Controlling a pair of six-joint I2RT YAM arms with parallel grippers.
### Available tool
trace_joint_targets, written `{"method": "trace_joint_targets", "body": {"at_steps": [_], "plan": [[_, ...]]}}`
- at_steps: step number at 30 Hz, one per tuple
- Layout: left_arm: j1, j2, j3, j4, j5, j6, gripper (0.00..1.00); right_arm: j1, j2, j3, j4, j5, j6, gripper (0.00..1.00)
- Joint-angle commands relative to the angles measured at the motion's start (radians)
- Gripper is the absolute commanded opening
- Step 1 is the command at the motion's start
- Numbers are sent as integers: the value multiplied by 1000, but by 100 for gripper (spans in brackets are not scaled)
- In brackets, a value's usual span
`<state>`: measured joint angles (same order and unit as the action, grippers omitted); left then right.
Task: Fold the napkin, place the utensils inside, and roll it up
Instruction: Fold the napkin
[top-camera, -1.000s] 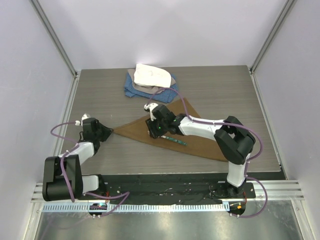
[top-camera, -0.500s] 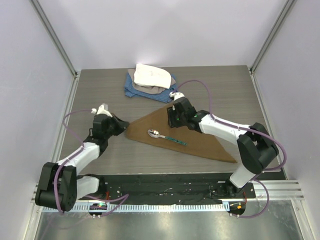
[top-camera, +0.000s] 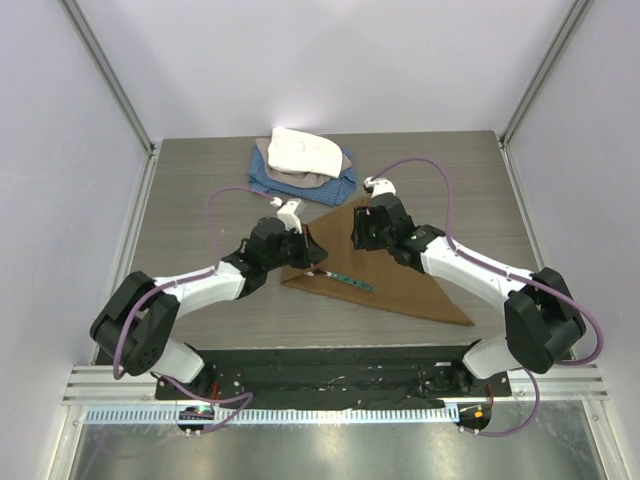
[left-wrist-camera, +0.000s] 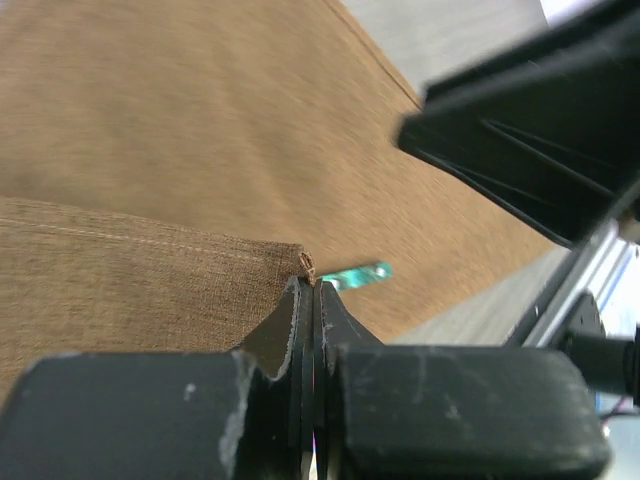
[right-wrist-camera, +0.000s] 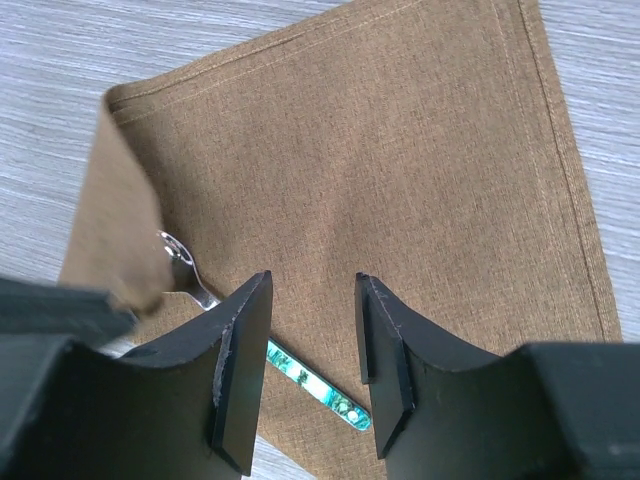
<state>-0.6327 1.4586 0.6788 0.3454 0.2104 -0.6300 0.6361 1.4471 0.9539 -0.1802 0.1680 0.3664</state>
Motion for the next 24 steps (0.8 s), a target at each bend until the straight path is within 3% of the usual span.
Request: {"method": "trace_joint_targets", "body": {"at_steps": [1,24], "plan": [[-50,17,53,53,24,69,0,-6,-48,-17,38,30,23,46],[-226,223,180,-31,116,176,0,-7,-54,-21,33,36,31,47]]}}
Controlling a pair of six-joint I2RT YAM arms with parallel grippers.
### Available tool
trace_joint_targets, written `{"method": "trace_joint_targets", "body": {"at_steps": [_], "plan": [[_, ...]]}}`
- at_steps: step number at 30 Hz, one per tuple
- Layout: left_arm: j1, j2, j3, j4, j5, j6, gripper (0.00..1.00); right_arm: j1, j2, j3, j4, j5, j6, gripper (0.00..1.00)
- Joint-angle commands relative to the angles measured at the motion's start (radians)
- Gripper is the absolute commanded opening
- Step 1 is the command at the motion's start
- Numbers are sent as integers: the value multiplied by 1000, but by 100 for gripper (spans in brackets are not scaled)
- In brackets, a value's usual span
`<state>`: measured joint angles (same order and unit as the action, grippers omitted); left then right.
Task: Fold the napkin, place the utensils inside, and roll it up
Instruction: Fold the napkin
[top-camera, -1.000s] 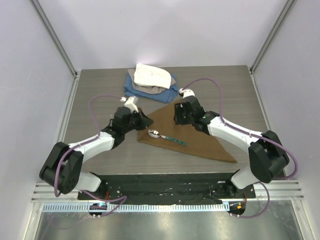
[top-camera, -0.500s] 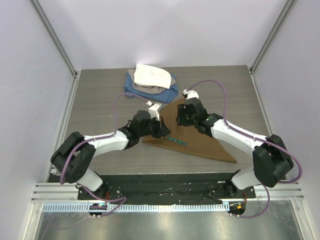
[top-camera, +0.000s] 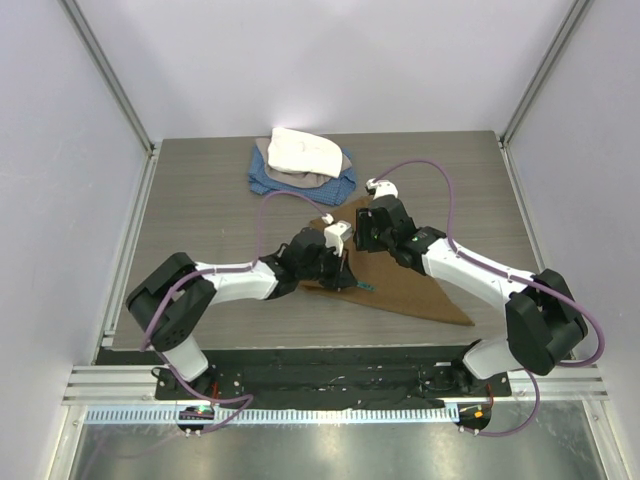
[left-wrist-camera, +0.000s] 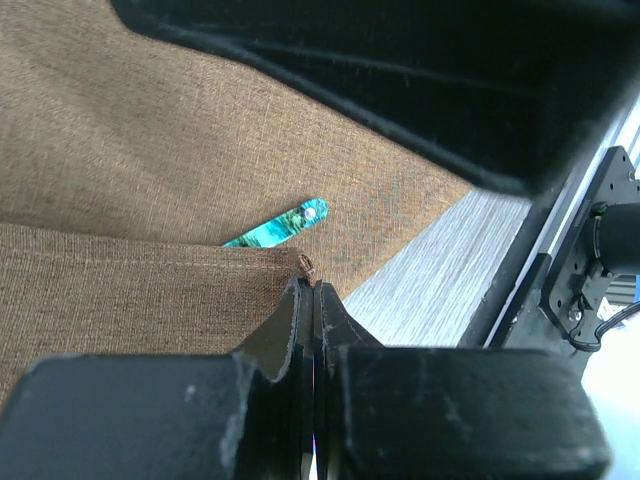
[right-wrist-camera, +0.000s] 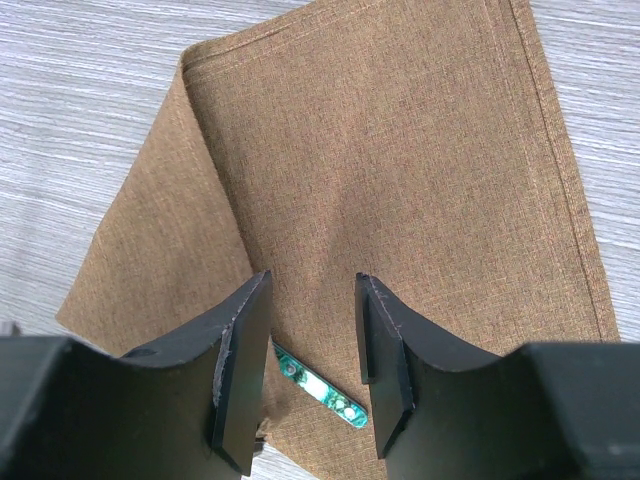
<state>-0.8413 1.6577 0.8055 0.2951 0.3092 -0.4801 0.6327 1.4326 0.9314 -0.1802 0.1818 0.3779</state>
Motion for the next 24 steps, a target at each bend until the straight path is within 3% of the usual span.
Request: {"method": "trace_joint_targets", "body": {"at_steps": [1,15,21,22,24], "plan": [[-19,30,58,19,18,25,0,-2,-43,1,33,22,18,47],[-38,80,87,-7,24,18,0,-4,-35,-8,31,19,27,47],[-41,62,95,-16,54,2,41,-18,-52,-16,2,15,55,50],[-42,53,103,-17,56,-2,54,-28,-60,-19,-7,12,61,51],[-41,40,115,-28,57,-9,62,-44,-86,-22,-44,-4,76,52]]}}
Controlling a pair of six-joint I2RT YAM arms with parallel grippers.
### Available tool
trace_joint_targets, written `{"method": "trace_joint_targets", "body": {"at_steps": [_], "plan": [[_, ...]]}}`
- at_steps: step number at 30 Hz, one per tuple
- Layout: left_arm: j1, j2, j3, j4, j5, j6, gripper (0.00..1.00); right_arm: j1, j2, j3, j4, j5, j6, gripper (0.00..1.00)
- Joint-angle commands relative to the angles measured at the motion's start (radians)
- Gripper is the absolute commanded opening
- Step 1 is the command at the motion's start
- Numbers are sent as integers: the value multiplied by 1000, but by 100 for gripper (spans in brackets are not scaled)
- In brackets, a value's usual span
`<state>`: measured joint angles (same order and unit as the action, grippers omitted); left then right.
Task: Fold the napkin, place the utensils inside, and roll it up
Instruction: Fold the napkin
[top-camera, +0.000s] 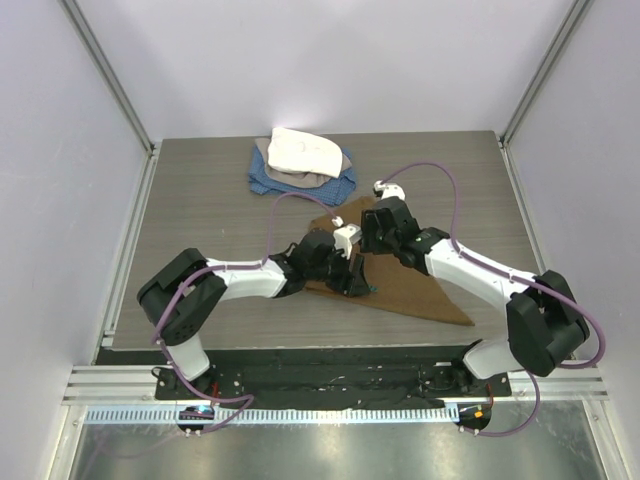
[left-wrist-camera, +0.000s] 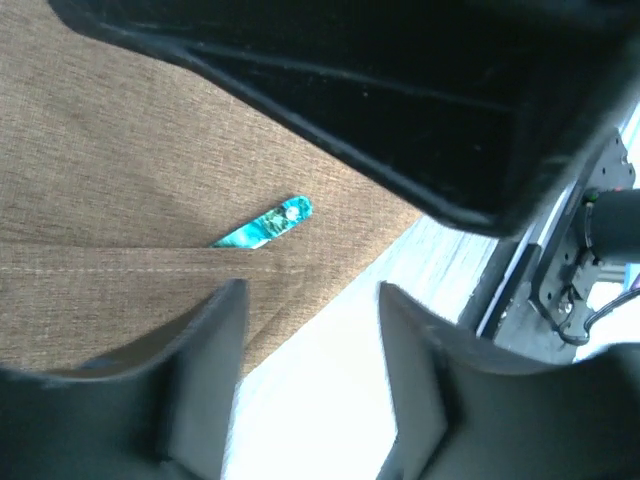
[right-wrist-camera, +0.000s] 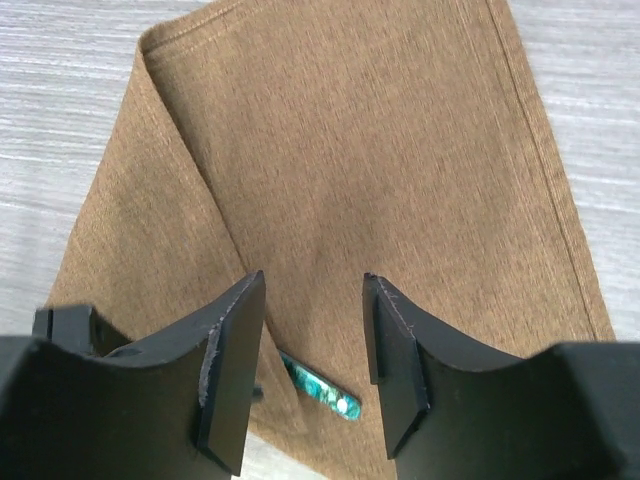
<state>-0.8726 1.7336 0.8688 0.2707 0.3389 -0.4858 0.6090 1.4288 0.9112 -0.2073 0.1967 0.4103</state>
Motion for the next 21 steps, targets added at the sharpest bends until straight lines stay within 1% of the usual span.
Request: {"method": "trace_joint_targets", "body": {"at_steps": [1,4,8,11,12,13,15,17,18,21], "plan": [[-11,-51,65,-14,29,-4,67,-43,-93,-11,-29,-23,50,52],[-8,-91,81,-70,3,10,74,-83,-129,-49,-53,-62,53,53],[17,-189,75,-165,-101,33,78,-141,-120,-81,-55,-120,39,54],[66,-226,62,-238,-216,18,79,-143,-68,-66,-55,-138,25,54],[76,-242,61,-260,-307,16,79,-144,-55,-60,-55,-143,22,53],[102,-249,58,-292,-331,16,79,-144,-47,-49,-56,-151,21,53],[151,-252,56,-317,-429,12,79,-144,-27,-43,-49,-157,21,53],[197,-246,44,-315,-442,-26,78,-144,-21,-38,-41,-164,19,53],[251,-238,38,-306,-431,-40,78,-144,-19,-38,-40,-166,18,53],[317,-220,13,-239,-390,-76,73,-144,-16,-41,-35,-183,19,53]]}}
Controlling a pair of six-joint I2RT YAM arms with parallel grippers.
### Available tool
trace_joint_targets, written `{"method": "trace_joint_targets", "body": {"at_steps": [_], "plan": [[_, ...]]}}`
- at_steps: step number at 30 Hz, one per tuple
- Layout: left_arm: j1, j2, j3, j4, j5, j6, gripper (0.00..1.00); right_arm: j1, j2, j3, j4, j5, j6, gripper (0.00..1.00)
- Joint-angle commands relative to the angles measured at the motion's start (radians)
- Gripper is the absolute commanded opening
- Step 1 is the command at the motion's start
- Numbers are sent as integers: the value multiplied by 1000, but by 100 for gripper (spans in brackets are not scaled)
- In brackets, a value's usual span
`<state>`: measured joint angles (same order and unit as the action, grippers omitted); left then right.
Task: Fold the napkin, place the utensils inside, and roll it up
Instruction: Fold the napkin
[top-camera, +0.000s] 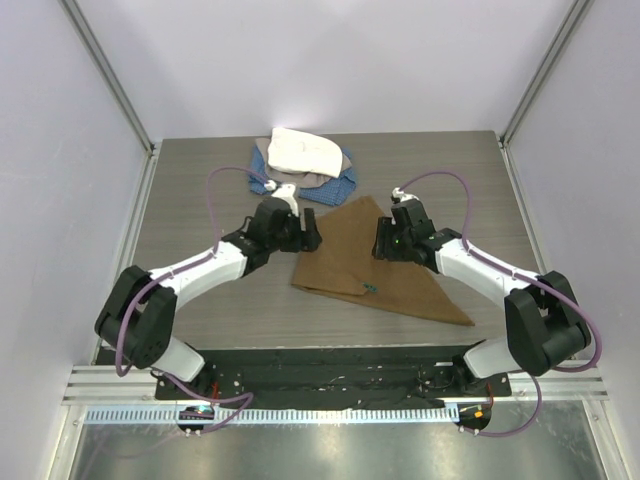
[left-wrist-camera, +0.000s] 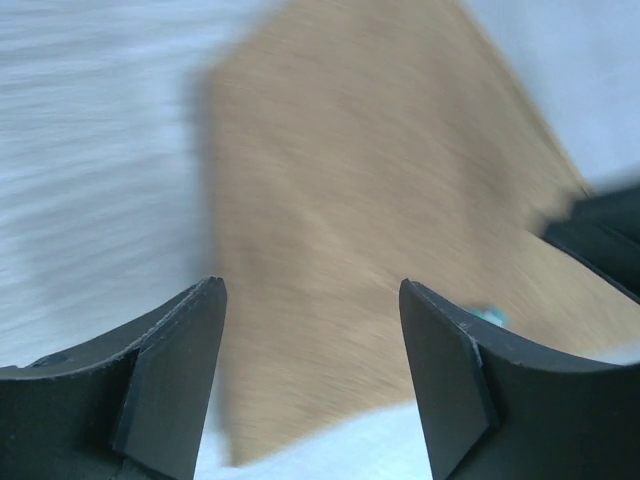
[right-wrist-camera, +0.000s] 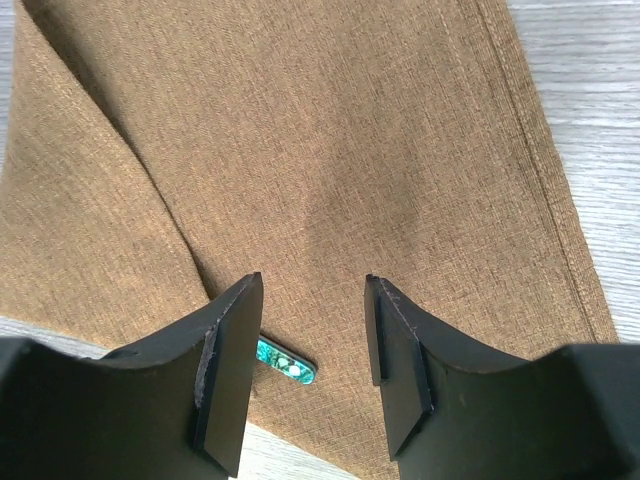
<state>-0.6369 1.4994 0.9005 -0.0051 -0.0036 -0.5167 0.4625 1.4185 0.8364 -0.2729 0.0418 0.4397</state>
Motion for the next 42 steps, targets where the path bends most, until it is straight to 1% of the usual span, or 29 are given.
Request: {"method": "trace_joint_targets", "body": {"at_steps": [1,7,8,11,14,21,29,30,32,33,38,39,40,42], "plan": [[88,34,-15,43,-44,-45,71,2,-4,32,31,-28,-7,53],[115,131,29,40,-30,-22,62,4,-13,17,37,-28,5,53],[120,140,32,39,-21,-23,60,2,-13,15,35,-66,8,53],[132,169,32,51,23,-28,58,2,-16,15,37,-68,10,53],[134,188,21,79,43,-34,56,2,-15,18,37,-71,8,53],[146,223,6,129,94,-66,45,4,-12,18,37,-76,8,53],[148,245,3,146,134,-78,38,4,-6,17,37,-77,7,53],[148,248,2,151,137,-78,34,2,-6,18,37,-77,8,53],[146,255,2,155,145,-83,30,2,-4,18,38,-77,5,53],[146,257,3,159,146,-85,23,2,-4,18,38,-77,5,53],[148,262,5,155,145,-86,9,2,-3,15,37,-79,2,53],[148,262,5,152,143,-86,4,4,-3,15,37,-77,4,53],[149,262,6,149,143,-86,1,4,-3,15,37,-79,2,53],[152,260,6,146,145,-86,0,4,-3,13,37,-77,4,53]]}}
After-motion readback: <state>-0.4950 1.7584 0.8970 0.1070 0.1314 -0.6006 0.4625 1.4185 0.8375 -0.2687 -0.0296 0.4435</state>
